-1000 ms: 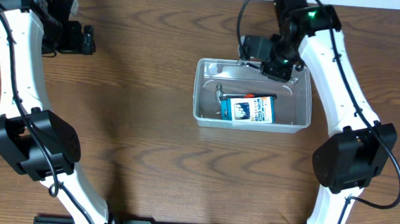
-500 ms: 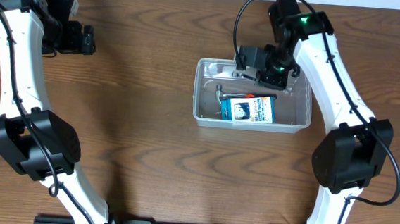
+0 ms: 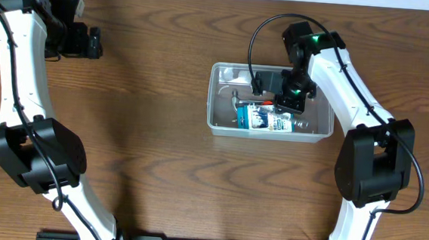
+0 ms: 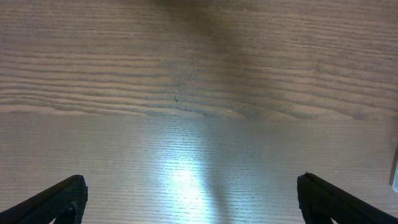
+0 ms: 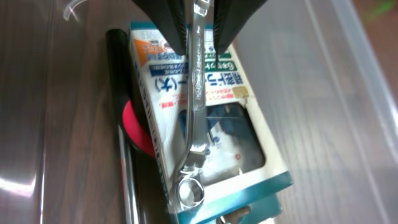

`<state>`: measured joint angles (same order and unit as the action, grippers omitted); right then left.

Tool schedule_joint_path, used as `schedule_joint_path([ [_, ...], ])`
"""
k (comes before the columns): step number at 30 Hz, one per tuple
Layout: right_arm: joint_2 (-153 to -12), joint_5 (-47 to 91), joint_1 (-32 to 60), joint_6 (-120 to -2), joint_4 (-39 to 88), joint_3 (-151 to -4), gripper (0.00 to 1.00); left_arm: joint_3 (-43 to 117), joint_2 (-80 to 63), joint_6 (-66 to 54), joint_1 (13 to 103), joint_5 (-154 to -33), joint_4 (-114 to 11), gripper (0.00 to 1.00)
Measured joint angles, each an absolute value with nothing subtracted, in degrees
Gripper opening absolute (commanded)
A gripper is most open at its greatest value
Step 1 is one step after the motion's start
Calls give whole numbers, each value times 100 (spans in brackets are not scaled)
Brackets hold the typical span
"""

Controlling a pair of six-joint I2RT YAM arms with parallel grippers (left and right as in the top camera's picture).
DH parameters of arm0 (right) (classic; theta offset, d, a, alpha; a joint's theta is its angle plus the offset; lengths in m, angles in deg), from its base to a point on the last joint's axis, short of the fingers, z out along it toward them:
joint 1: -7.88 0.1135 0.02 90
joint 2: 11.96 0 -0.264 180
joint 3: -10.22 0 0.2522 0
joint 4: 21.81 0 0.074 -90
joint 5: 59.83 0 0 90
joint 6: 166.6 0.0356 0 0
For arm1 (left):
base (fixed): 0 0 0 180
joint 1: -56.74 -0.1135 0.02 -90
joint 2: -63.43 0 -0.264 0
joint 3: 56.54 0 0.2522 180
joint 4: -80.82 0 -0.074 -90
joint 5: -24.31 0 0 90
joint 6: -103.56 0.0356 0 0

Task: Pack container
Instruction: 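Lower the wrench into the container and open the right gripper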

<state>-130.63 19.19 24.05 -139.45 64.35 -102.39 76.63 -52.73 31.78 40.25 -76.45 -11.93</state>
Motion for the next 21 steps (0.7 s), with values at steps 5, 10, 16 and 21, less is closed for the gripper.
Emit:
schedule_joint_path([
  [5,-13063,1903,2405,-13757,6051,-10195,99,7663,-5273,3178,4025,-7645,-1195,98],
  [10,-13063,1899,2405,-13283,5522,-10208,99,7663,-5273,3178,4025,-7645,-1195,98],
  [16,-13063,1838,2405,-12356,5495,-10967,99,7663,-5273,3178,4025,-7645,-1195,98],
  [21,-13063,1792,2403,-11538,5812,-12337,99,7663,-5273,3178,4025,-7647,-1193,98],
])
